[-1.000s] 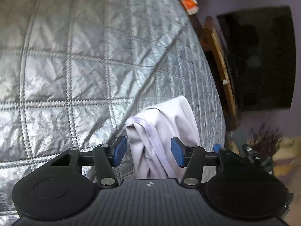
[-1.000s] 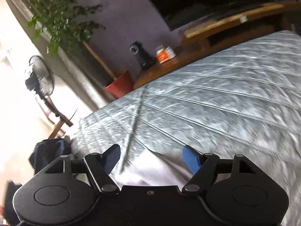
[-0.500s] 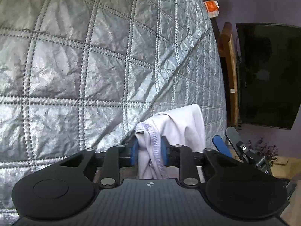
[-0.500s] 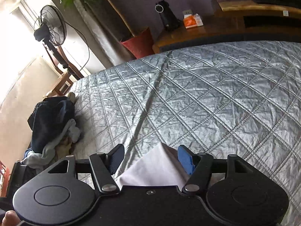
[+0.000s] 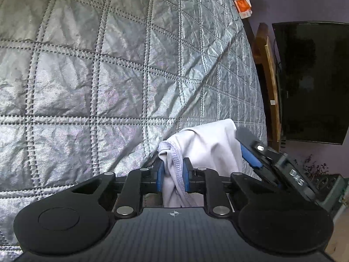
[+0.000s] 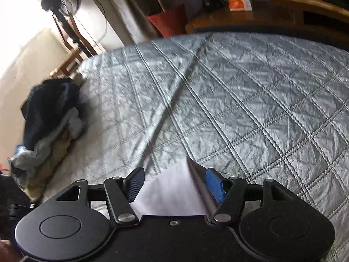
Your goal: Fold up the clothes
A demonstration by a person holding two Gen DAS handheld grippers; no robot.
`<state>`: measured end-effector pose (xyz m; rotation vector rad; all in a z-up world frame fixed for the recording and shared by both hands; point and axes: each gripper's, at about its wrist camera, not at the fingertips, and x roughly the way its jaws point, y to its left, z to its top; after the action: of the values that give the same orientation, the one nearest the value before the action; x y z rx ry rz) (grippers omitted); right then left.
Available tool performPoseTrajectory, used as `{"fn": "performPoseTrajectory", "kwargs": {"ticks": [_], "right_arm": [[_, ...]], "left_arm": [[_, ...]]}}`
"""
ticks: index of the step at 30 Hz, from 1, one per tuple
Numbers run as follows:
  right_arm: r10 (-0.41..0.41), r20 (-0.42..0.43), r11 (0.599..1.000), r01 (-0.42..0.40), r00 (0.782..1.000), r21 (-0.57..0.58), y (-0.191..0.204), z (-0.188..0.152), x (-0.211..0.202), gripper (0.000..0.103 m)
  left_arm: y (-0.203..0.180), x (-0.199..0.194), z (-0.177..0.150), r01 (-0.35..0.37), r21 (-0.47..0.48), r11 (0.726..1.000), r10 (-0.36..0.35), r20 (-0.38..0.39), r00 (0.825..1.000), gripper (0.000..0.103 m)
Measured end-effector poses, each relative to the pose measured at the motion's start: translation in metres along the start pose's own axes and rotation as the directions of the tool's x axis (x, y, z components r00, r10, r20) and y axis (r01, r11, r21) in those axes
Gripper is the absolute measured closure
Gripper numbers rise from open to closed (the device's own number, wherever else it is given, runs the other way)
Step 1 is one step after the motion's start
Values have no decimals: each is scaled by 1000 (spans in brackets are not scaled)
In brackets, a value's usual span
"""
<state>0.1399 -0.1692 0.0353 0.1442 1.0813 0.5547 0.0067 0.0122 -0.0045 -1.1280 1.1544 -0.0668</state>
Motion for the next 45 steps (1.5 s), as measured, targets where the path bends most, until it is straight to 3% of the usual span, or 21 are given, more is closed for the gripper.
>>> {"fn": "performPoseTrajectory", "kwargs": {"ticks": [3,4,5,6,7,10,13,17,18,21,23,26,29,31,34,37,41,43,45], "right_arm": [[-5,7,1000,5,1000,18,-4,1,6,42],[-4,19,1000,4,1000,27,-6,1,6,55],[-2,28,999,1,1000,36,-7,1,6,81],[4,29,999,-5,1000,42,-8,1,6,97],[4,40,999,-6,999,39,-8,0,4,100],[7,74,999,-10,997,39,-9,0,-2,100],[10,147,990,-31,989,137,-25,2,-15,103],[-67,135,991,50,989,126,-31,-1,-22,102],[-79,130,991,63,988,122,-31,-2,-24,98],[36,102,992,-48,994,118,-28,1,-24,91],[77,64,992,-83,995,92,-21,4,-19,69],[91,15,993,-91,996,70,-12,9,-9,57],[65,-27,997,-63,998,51,-7,11,2,56],[63,-66,997,-61,996,37,-3,12,12,63],[-17,-119,999,12,993,-43,6,8,23,87],[-47,-79,997,42,996,-61,5,5,19,98],[-152,31,988,153,988,-33,-7,7,4,102],[-137,23,991,137,990,9,-18,7,2,102],[-206,34,978,207,978,-26,-17,6,1,102]], "left_arm": [[-1,1,0,-2,3,1000,2,2,1000,80],[-1,1,0,-3,4,1000,3,2,1000,80],[-2,1,-1,-4,6,1000,4,3,1000,80],[-2,1,-1,-4,7,1000,4,3,1000,81],[-3,1,-1,-8,13,1000,8,6,1000,81],[-10,-1,-6,-30,67,997,28,31,999,86],[-13,-1,-11,-45,93,995,42,35,998,88],[-17,2,-11,-43,112,993,41,22,999,89],[-19,2,-11,-44,121,992,42,21,999,89],[-23,4,-13,-52,143,988,49,24,999,89],[-23,4,-14,-53,144,988,50,22,999,89],[-24,5,-14,-55,147,988,52,19,998,89],[-26,6,-14,-60,161,985,57,20,998,89],[-28,7,-14,-64,168,984,61,22,998,88],[-29,8,-15,-64,175,983,61,25,998,88],[-31,7,-18,-53,201,978,48,29,998,89],[-31,8,-28,-59,231,971,58,13,998,90],[-30,9,-30,-65,234,970,65,6,998,90],[-30,10,-29,-64,228,972,65,4,998,90]]}}
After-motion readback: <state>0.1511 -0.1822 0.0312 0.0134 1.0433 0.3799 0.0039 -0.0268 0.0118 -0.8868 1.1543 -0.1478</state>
